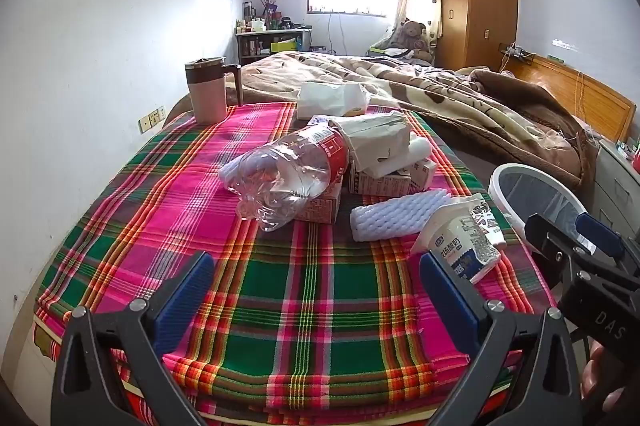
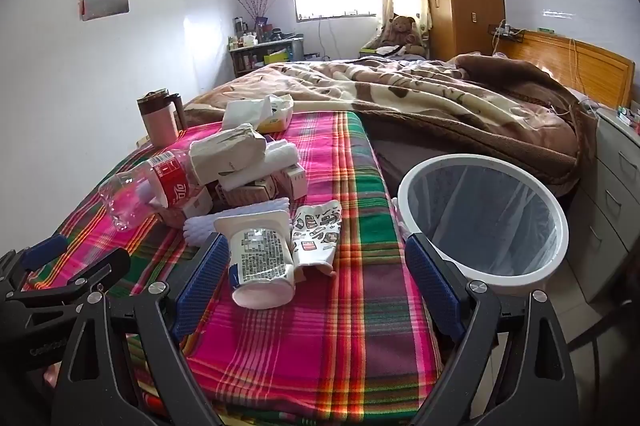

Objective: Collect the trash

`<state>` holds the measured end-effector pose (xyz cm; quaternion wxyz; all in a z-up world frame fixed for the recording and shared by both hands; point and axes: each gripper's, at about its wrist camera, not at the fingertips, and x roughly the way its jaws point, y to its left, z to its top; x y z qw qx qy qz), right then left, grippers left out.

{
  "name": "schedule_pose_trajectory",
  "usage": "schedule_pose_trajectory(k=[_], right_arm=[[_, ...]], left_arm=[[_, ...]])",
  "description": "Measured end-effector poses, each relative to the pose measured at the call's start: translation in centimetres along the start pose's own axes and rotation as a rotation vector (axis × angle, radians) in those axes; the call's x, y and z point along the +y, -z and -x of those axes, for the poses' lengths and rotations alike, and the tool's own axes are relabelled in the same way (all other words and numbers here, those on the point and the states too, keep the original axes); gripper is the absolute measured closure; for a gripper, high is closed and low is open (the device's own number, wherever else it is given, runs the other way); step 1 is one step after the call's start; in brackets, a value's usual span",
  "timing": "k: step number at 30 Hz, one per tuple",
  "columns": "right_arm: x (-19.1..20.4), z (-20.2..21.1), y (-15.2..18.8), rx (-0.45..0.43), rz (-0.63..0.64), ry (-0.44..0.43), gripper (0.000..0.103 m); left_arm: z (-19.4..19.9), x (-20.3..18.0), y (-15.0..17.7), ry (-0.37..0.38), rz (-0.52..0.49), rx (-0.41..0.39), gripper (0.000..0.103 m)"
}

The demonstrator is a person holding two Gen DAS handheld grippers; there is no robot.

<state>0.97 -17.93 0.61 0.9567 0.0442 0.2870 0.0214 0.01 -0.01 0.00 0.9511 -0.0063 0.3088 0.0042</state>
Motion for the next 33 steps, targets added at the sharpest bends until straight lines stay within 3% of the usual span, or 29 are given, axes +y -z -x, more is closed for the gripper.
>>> schedule_pose_trajectory(k=[33], right_arm=[[-0.49,0.6,0.03,-0.001,-0.006,0.034,0.012]], left_arm=[[0.51,-0.47,-0.02,0.005,-0.003,-0.008,0.0]])
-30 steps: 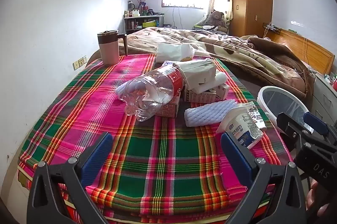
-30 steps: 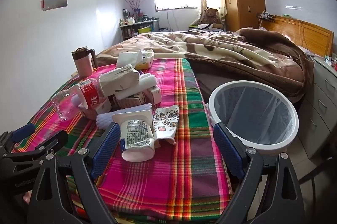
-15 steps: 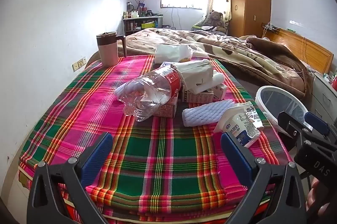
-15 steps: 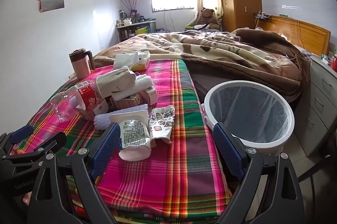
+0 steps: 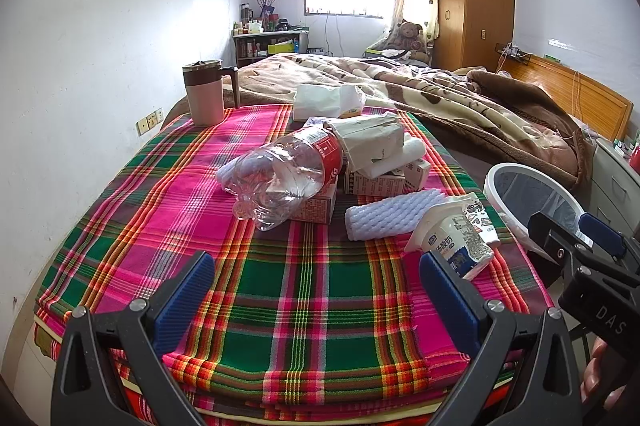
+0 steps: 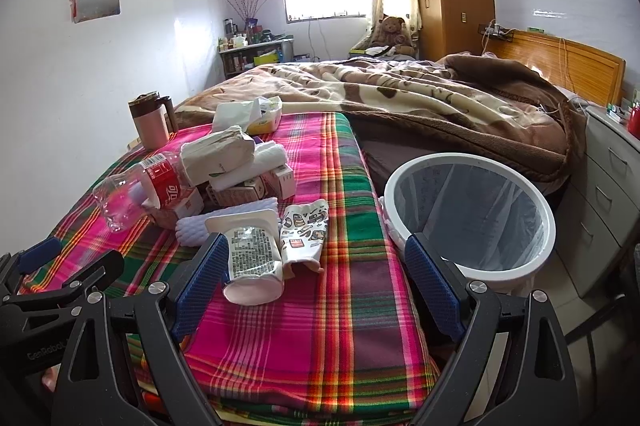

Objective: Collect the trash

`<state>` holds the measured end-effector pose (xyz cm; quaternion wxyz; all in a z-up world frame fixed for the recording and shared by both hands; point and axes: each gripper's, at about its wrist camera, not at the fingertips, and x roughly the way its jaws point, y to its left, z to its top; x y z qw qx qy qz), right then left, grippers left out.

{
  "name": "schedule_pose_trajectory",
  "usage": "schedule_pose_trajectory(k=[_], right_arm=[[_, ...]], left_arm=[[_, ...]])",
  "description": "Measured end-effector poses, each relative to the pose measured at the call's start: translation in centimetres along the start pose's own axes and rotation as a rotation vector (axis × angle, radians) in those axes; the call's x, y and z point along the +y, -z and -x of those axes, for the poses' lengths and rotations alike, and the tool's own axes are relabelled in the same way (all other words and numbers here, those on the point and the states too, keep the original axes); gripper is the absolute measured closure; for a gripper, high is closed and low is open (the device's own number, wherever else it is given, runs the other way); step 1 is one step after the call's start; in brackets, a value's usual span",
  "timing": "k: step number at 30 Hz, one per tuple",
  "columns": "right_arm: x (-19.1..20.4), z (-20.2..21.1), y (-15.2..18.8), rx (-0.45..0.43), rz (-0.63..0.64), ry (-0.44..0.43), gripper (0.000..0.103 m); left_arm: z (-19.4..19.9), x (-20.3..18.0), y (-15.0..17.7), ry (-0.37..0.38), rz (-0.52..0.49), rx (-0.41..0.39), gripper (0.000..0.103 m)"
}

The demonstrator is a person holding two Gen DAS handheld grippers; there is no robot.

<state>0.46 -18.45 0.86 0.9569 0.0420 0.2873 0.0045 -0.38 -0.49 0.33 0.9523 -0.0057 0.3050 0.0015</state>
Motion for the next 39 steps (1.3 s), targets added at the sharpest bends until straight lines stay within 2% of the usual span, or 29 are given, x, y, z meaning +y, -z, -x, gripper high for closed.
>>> schedule_pose_trajectory(k=[39], right_arm=[[-0.01,0.05,-0.09,0.004,0.002,0.007,0.012]], left_arm=[[0.16,-0.12,0.26,0.002,0.005,0.004,0.0]])
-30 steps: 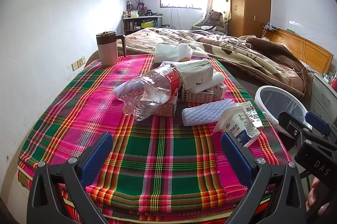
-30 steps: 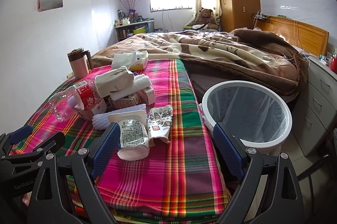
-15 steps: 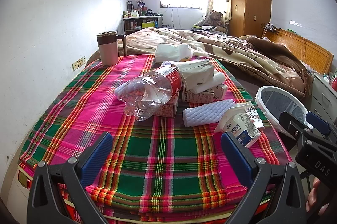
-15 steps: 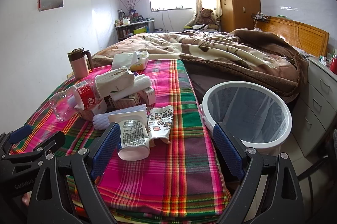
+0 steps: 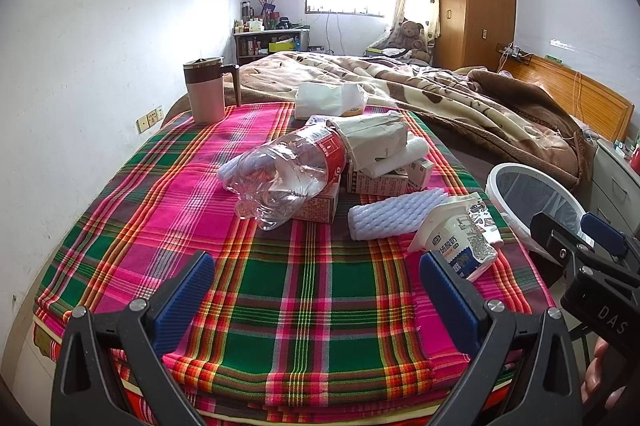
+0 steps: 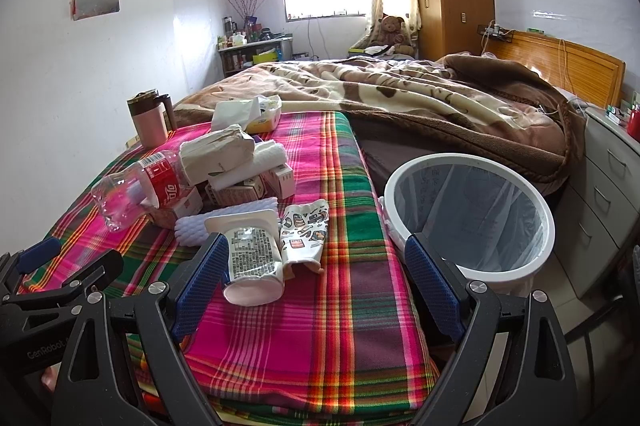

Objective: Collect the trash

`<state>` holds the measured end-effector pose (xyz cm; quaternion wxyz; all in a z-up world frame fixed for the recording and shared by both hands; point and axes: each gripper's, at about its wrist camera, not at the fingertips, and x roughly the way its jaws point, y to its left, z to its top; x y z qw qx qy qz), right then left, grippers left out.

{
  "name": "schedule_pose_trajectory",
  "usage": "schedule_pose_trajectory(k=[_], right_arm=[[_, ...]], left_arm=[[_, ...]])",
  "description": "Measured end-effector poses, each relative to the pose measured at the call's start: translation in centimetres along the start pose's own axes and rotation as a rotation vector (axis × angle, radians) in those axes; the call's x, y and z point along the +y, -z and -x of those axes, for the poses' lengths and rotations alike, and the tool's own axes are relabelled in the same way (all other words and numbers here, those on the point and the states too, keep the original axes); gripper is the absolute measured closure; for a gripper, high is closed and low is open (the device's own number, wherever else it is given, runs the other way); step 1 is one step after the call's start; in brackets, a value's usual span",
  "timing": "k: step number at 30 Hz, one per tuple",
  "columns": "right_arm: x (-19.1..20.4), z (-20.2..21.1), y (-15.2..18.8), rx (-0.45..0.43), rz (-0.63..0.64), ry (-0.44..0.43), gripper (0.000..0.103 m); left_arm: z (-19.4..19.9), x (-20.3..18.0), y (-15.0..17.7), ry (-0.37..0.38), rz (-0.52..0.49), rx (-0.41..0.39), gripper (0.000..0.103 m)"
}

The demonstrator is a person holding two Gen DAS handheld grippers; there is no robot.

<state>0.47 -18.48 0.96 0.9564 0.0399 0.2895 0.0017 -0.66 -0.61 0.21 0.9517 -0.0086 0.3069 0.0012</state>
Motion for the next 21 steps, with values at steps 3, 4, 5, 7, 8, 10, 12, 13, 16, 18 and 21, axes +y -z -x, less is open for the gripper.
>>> schedule_pose_trajectory(k=[3,4,5,7,8,10,12,13,16,18,21], right_arm=[[0.0,0.0,-0.01,0.0,0.0,0.0,0.012],[-0.05,0.02,-0.02,0.0,0.001,0.0,0.012],[0.0,0.02,-0.01,0.0,0.0,0.0,0.012],[0.02,0.02,-0.01,0.001,0.0,0.001,0.012],[0.02,0.03,-0.01,0.0,0.0,0.0,0.012],[-0.03,0.01,-0.06,0.0,0.0,0.001,0.012],[0.07,-0.17,-0.04,0.001,0.001,0.003,0.012],[-0.03,-0.2,-0.05,0.002,0.001,0.003,0.012],[0.06,-0.14,-0.03,0.001,0.002,0.003,0.012],[0.04,-0.14,-0.03,0.002,0.002,0.002,0.012],[-0.05,-0.34,0.0,0.005,0.003,0.001,0.012]], left_arm=[[0.02,0.01,0.01,0.0,0.002,0.0,0.0],[0.01,0.02,0.01,0.0,0.002,0.001,0.0],[0.05,-0.02,0.02,-0.001,0.002,0.001,0.0],[0.0,0.07,0.03,0.0,0.002,0.001,0.0],[0.02,0.04,0.04,0.0,0.003,0.002,0.0],[0.02,0.04,0.04,0.0,0.003,0.002,0.0],[-0.12,0.19,0.09,0.0,0.004,0.004,0.0],[-0.15,0.23,0.1,0.001,0.005,0.004,0.0],[-0.3,0.4,0.1,0.0,0.007,0.007,0.0],[-0.68,0.64,0.07,0.0,0.01,0.01,0.0],[-0.93,0.81,0.09,0.002,0.011,0.016,0.0]])
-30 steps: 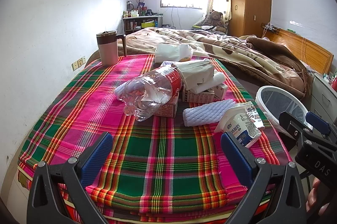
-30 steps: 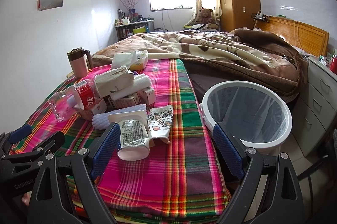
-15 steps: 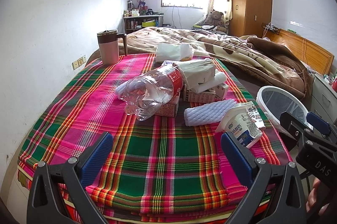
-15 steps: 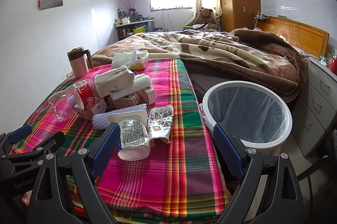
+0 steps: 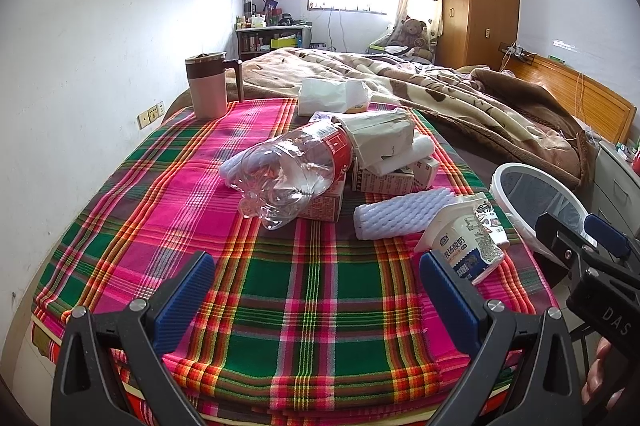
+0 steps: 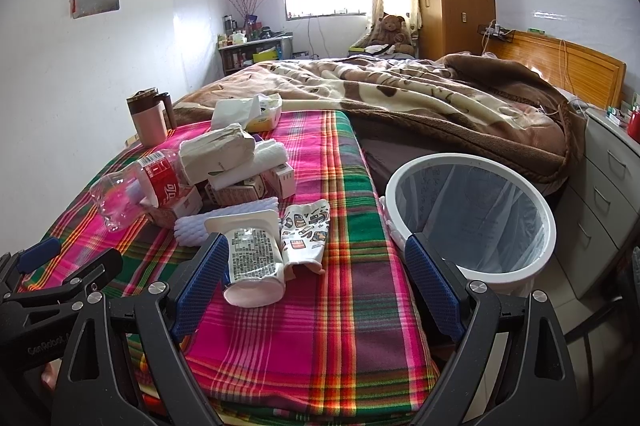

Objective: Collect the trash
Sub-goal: 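Grasp the clear Coca-Cola bottle with the left tool while the right tool grasps the white yogurt bottle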

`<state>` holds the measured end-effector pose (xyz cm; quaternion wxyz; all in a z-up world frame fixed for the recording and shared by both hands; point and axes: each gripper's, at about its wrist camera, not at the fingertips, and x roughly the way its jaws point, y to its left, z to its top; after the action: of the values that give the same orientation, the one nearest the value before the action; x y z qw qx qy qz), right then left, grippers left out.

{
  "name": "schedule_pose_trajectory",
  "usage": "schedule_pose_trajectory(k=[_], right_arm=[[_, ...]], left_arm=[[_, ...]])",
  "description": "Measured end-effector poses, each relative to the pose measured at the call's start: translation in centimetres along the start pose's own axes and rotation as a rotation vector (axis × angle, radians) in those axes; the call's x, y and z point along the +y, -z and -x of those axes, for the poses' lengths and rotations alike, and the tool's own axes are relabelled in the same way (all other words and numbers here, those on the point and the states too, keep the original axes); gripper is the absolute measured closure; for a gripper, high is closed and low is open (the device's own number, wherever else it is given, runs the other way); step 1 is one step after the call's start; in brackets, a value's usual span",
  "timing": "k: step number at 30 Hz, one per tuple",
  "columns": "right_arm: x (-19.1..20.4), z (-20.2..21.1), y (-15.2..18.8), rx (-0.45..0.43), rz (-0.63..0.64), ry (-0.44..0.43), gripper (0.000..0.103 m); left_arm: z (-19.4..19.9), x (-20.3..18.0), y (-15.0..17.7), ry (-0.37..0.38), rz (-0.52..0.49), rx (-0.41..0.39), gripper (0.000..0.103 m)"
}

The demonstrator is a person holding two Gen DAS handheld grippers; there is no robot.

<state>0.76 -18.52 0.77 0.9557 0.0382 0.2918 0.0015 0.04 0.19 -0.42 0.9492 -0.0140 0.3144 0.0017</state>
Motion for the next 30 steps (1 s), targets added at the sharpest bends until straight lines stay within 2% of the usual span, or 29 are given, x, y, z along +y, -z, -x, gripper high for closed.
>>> schedule_pose_trajectory(k=[3,7,14,21,25,30], right_arm=[[-0.1,-0.6,0.1,0.013,0.002,-0.012,0.012],[0.4,-2.3,0.6,0.075,0.018,-0.047,0.012],[1.4,-4.6,1.0,0.154,0.044,-0.106,0.012],[2.6,-6.3,1.0,0.205,0.065,-0.128,0.012],[2.9,-6.7,1.0,0.215,0.069,-0.131,0.017],[3.2,-7.1,0.6,0.222,0.082,-0.142,0.017]], left_arm=[[-0.7,0.6,-0.3,0.015,0.003,0.016,0.0],[-2.3,2.4,-0.9,0.038,0.014,0.048,0.0],[-4.3,4.9,-2.8,0.058,0.035,0.051,0.0],[-6.3,5.6,-4.4,0.098,0.011,0.081,0.0],[-7.3,5.4,-5.2,0.136,0.006,0.099,0.0],[-8.5,4.4,-6.7,0.13,-0.058,0.112,0.0]])
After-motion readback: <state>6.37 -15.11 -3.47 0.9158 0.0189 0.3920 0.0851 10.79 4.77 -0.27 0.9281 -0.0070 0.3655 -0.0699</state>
